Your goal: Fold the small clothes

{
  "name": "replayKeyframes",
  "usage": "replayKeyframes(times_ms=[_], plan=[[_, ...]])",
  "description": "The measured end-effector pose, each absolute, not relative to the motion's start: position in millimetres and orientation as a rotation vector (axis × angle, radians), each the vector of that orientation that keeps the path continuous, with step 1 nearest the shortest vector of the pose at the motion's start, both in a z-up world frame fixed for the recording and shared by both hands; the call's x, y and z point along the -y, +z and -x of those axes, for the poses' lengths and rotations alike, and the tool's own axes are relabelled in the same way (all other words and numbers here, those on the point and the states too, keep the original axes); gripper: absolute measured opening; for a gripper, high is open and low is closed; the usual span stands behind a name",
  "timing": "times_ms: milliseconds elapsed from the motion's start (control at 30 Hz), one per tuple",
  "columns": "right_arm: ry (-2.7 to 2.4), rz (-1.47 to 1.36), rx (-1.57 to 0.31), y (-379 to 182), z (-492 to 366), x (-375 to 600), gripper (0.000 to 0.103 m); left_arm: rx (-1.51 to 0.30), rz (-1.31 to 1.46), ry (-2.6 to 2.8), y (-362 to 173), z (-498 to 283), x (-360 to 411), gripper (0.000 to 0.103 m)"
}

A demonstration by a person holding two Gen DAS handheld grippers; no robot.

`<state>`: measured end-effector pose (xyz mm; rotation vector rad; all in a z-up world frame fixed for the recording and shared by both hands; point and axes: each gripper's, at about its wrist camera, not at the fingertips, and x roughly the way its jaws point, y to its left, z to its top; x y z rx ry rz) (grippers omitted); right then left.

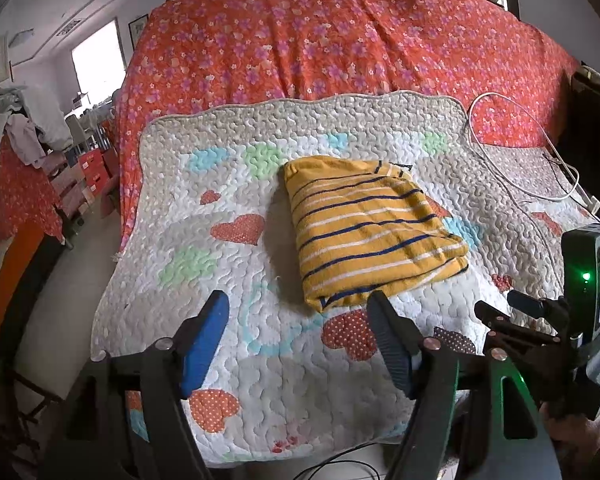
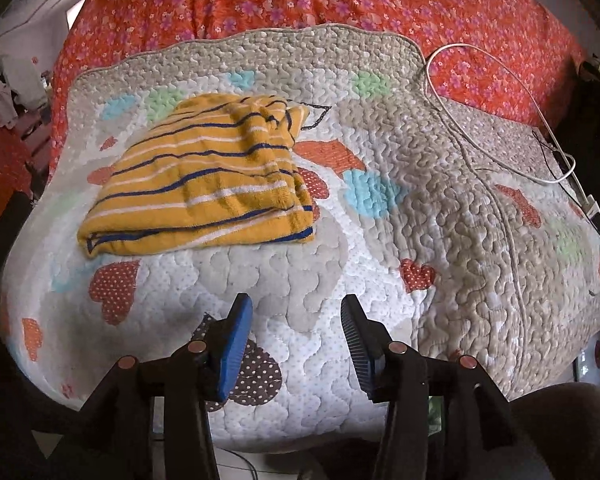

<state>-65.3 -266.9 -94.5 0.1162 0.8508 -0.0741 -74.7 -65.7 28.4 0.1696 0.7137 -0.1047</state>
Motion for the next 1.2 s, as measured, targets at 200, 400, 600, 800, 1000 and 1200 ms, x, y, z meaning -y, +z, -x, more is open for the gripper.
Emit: replayKeyframes(times_ms=[200,400,600,800,1000,1200], plan=[[-0.083,-0.097,-0.856,-96.1,64.5,264.6,0.053,-0.716,-0.163,-0.094,28.3,75.9,64.8,0.074],[-0.089,-0.107,-0.851,-96.0,63.9,266.6,0.053,-0.673,-0.149,-0.052,36.4,80.3,62.5,0.086],[-0.086,-0.131,-0.838,-93.8,64.2,268.9,0.055,-0.636,-0.146,-0.015,43.2,81.4,57.2,0.092],[-0.073,-0.119,-0.827,-91.4,64.6,263.2,0.059,-0.661,-0.128,-0.017,39.0,78.9,53.7,0.092],[-0.063,-0.107,-0.832,-92.6,63.5,257.9,0.060,-0.703,-0.115,-0.030,30.5,74.9,52.3,0.092],[-0.058,-0.103,-0.840,-94.5,61.7,256.5,0.060,-0.744,-0.092,-0.031,21.6,71.1,47.9,0.092]])
